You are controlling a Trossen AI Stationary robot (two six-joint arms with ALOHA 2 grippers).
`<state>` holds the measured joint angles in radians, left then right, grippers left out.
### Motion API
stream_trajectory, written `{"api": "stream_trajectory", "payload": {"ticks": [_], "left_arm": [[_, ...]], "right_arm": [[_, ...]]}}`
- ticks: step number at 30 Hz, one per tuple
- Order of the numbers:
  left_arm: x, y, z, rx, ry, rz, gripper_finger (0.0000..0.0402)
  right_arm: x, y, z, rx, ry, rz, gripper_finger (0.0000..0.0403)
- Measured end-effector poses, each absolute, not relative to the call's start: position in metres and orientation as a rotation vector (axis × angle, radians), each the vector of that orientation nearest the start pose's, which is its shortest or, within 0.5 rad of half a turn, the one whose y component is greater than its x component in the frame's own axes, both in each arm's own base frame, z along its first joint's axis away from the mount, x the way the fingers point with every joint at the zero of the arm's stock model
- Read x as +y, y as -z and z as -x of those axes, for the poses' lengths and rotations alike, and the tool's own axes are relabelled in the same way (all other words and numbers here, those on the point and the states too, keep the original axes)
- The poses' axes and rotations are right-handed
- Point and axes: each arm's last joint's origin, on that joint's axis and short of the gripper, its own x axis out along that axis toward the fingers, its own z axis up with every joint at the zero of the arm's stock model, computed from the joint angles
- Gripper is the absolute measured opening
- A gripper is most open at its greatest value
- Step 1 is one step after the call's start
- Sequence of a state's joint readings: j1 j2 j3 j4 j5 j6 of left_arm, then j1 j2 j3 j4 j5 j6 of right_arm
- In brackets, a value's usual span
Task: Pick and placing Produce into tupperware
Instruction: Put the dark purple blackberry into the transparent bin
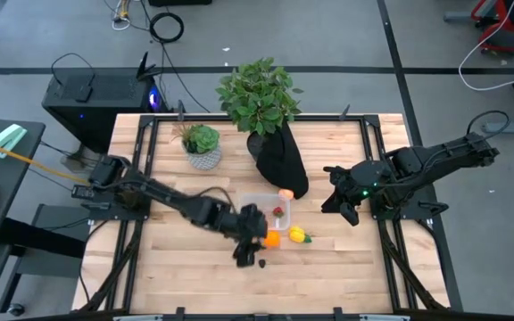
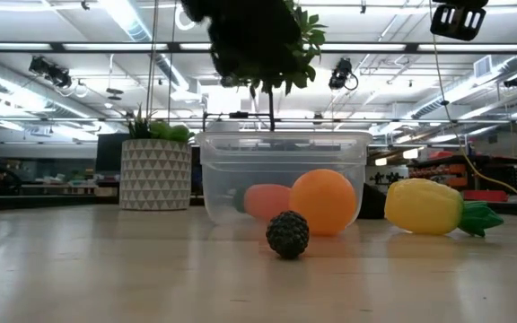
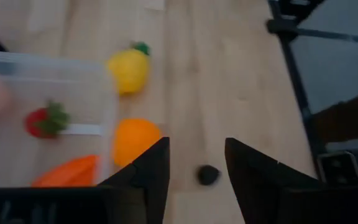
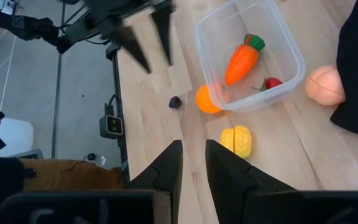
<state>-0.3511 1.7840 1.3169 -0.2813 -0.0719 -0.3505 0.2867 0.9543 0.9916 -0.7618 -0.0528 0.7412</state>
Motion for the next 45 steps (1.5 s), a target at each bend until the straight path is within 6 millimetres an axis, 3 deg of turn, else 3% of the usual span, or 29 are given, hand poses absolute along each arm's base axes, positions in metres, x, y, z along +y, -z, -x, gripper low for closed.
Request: {"api": "stream_trajectory", "payload": {"ticks": [7,14,18,25,33,45], "left_arm": [[-0.178,-0.224,-0.355,0.79,0.136,0.119,0.0169],[-0.188,-0.174,-0.364,0.946,0.093,0.242,0.0169],[-0.19,-0.158,-0.366,0.984,0.036,0.317,0.017],[-0.192,-0.152,-0.373,0.934,-0.012,0.401,0.017],[-0.196,-0.145,-0.368,0.935,-0.047,0.284,0.0174],[-0.197,-0.148,-0.371,0.899,-0.017,0.271,0.0263]], "right_arm": [[0.053,-0.324,-0.174,0.804,-0.046,-0.605,0.0078],[0.053,-0.324,-0.174,0.803,-0.053,-0.588,0.0078],[0.053,-0.324,-0.174,0.803,-0.053,-0.589,0.0078],[0.053,-0.324,-0.174,0.802,-0.057,-0.581,0.0078],[0.053,-0.324,-0.174,0.807,-0.084,-0.559,0.0078],[0.054,-0.324,-0.174,0.809,-0.097,-0.55,0.0078]]}}
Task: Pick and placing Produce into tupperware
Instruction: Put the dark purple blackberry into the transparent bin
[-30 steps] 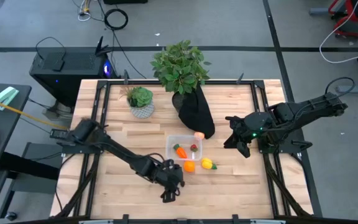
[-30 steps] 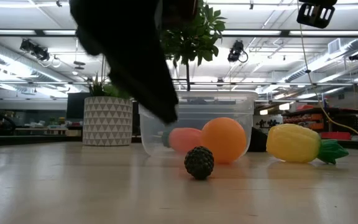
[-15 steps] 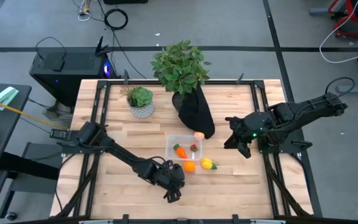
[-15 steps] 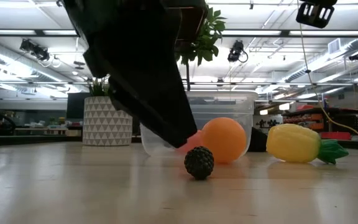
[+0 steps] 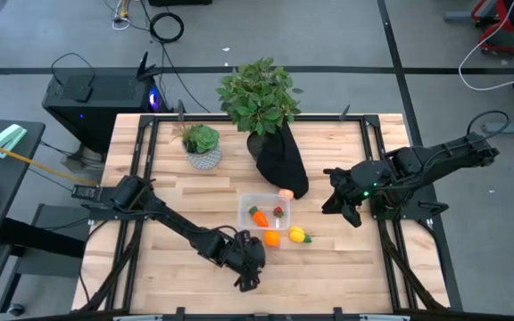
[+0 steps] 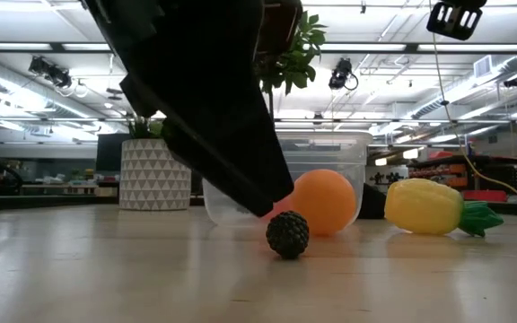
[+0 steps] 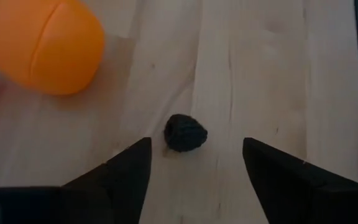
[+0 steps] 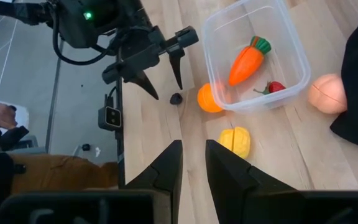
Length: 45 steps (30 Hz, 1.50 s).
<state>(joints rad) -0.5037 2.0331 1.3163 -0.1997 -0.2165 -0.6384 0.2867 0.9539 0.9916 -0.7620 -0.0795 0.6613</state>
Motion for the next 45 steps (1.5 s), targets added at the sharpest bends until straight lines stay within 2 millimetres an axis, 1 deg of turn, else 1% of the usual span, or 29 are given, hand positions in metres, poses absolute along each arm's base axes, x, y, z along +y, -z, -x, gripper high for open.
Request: {"api": "stream_trajectory", "payload": {"ticks": [5,10,17,26,29,35,45], "left_arm": [[-0.199,-0.148,-0.37,0.898,0.024,0.197,0.0279],[-0.199,-0.148,-0.371,0.891,0.051,0.148,0.0273],[-0.2,-0.138,-0.374,0.894,0.061,0.132,0.0273],[-0.2,-0.132,-0.376,0.898,0.058,0.13,0.0261],[-0.2,-0.127,-0.377,0.896,0.051,0.129,0.0255],[-0.2,-0.125,-0.378,0.893,0.047,0.126,0.0237],[-0.2,-0.125,-0.378,0.893,0.046,0.127,0.0192]], "right_arm": [[0.054,-0.324,-0.174,0.809,-0.097,-0.549,0.0078],[0.054,-0.324,-0.174,0.809,-0.098,-0.55,0.0078],[0.054,-0.324,-0.174,0.81,-0.095,-0.556,0.0078],[0.054,-0.324,-0.174,0.81,-0.092,-0.565,0.0078],[0.054,-0.324,-0.174,0.81,-0.092,-0.565,0.0078],[0.054,-0.324,-0.174,0.81,-0.092,-0.565,0.0078],[0.054,-0.324,-0.174,0.81,-0.092,-0.565,0.0078]]}}
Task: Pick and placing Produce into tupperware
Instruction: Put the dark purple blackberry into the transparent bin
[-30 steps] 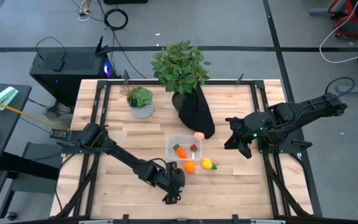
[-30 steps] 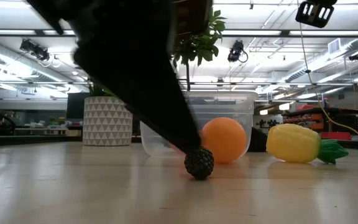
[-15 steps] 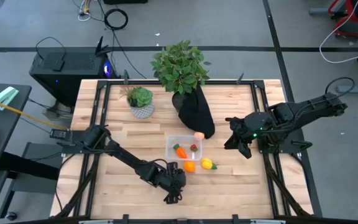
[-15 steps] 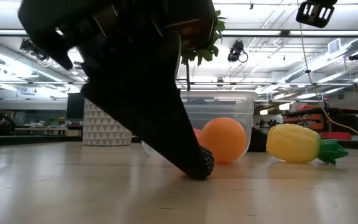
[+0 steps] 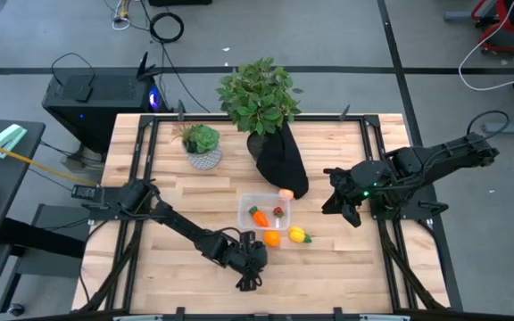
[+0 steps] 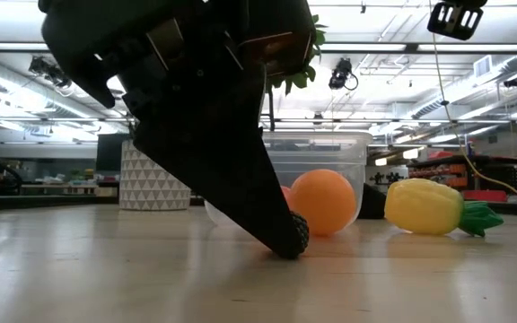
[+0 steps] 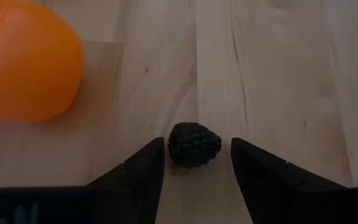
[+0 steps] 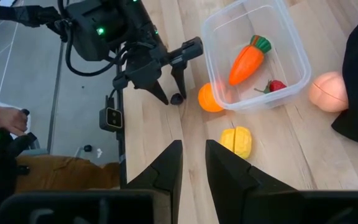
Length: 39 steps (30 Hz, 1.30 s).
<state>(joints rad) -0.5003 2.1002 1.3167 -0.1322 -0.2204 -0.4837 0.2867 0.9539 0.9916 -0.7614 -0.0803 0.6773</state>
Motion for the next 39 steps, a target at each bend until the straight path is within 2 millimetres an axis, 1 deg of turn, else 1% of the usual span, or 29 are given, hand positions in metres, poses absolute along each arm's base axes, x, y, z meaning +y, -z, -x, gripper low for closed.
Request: {"api": "stream_trajectory", "payload": {"ticks": [18,24,30,34,39], "left_arm": [[-0.2,-0.125,-0.379,0.889,0.052,0.134,0.0138],[-0.2,-0.125,-0.379,0.887,0.053,0.136,0.0137],[-0.204,-0.132,-0.384,0.866,0.07,0.143,0.0144],[-0.204,-0.135,-0.386,0.855,0.081,0.116,0.0135],[-0.2,-0.135,-0.388,0.854,0.076,0.105,0.0132]], "right_arm": [[0.054,-0.324,-0.174,0.81,-0.091,-0.565,0.0078],[0.054,-0.324,-0.174,0.81,-0.091,-0.565,0.0078],[0.054,-0.324,-0.174,0.81,-0.091,-0.565,0.0078],[0.054,-0.324,-0.174,0.81,-0.092,-0.562,0.0078],[0.054,-0.324,-0.174,0.81,-0.093,-0.561,0.0078]]}}
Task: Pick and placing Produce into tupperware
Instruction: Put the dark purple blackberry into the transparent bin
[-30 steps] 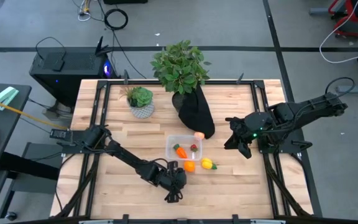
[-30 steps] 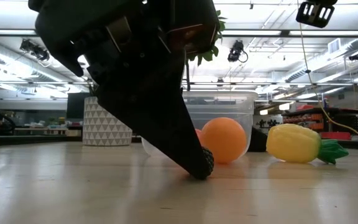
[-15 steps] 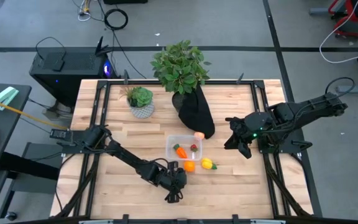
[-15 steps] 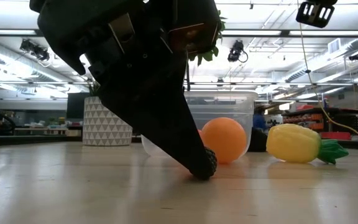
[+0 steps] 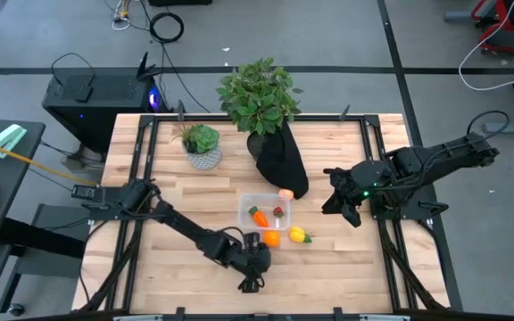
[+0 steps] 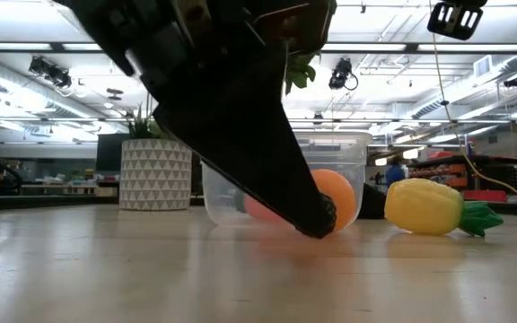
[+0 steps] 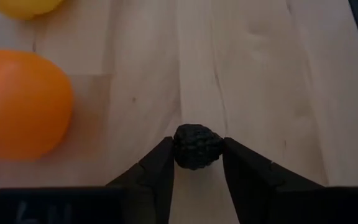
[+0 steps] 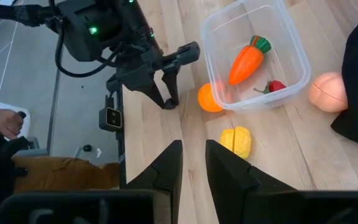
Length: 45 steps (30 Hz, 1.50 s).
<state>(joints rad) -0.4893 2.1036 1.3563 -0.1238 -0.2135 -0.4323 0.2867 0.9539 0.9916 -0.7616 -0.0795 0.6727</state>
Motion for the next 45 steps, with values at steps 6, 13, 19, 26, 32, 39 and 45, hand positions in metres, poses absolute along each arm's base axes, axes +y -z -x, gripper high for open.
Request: {"api": "stream_trajectory", "payload": {"ticks": [6,13,19,26,32,39,45], "left_arm": [[-0.193,-0.139,-0.391,0.845,0.06,0.115,0.0139],[-0.185,-0.176,-0.39,0.761,0.076,0.131,0.0131],[-0.175,-0.214,-0.384,0.678,0.086,0.139,0.0139],[-0.147,-0.247,-0.38,0.613,0.005,0.114,0.0133],[-0.109,-0.256,-0.384,0.63,-0.092,0.098,0.014],[-0.068,-0.243,-0.391,0.736,-0.114,0.148,0.0132],[-0.057,-0.226,-0.398,0.801,-0.092,0.14,0.0138]], "right_arm": [[0.054,-0.324,-0.174,0.81,-0.094,-0.558,0.0078],[0.054,-0.324,-0.174,0.81,-0.101,-0.541,0.0078],[0.054,-0.324,-0.174,0.809,-0.101,-0.539,0.0078],[0.054,-0.324,-0.174,0.808,-0.104,-0.533,0.0078],[0.054,-0.324,-0.174,0.807,-0.103,-0.536,0.0078],[0.054,-0.324,-0.175,0.803,-0.104,-0.54,0.0078],[0.054,-0.325,-0.175,0.801,-0.104,-0.541,0.0078]]}}
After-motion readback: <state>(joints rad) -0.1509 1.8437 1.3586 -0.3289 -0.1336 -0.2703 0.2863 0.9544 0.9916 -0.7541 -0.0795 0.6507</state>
